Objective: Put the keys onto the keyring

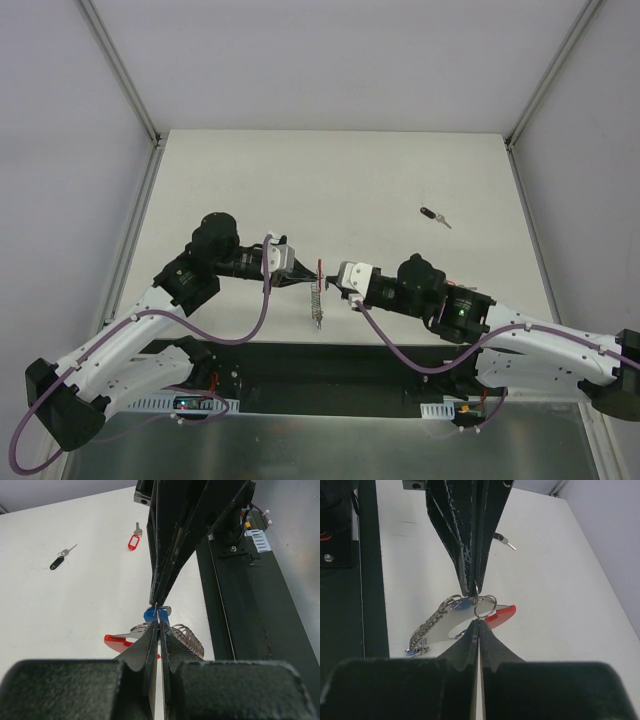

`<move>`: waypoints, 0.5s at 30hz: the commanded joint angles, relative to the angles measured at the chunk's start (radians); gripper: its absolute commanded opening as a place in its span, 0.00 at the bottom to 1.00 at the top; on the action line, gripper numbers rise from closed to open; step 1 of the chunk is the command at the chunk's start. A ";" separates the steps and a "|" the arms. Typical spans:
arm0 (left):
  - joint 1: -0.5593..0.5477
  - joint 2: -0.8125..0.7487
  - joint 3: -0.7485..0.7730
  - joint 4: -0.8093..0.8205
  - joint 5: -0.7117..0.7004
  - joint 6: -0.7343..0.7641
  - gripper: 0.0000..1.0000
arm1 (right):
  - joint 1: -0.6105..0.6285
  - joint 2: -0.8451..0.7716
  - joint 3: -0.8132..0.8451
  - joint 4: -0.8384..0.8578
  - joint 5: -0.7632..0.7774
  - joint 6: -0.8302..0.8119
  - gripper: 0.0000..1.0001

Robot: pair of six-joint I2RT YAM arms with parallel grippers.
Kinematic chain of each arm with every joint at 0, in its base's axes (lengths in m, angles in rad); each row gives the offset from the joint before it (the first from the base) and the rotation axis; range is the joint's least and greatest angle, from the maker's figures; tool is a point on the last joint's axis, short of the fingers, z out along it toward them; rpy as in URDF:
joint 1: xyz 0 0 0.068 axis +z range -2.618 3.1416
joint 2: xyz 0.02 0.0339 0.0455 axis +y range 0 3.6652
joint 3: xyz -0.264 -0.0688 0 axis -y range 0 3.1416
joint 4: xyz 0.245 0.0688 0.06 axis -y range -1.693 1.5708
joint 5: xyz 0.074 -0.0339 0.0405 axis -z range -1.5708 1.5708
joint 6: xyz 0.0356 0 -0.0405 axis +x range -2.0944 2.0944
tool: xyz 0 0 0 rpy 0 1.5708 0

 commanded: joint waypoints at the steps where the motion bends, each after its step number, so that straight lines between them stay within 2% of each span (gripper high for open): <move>1: -0.011 -0.013 -0.012 0.074 0.036 -0.015 0.00 | 0.018 -0.011 0.041 0.073 0.039 -0.022 0.01; 15: -0.011 -0.006 -0.021 0.094 0.032 -0.026 0.00 | 0.038 -0.035 0.039 0.076 0.045 -0.024 0.01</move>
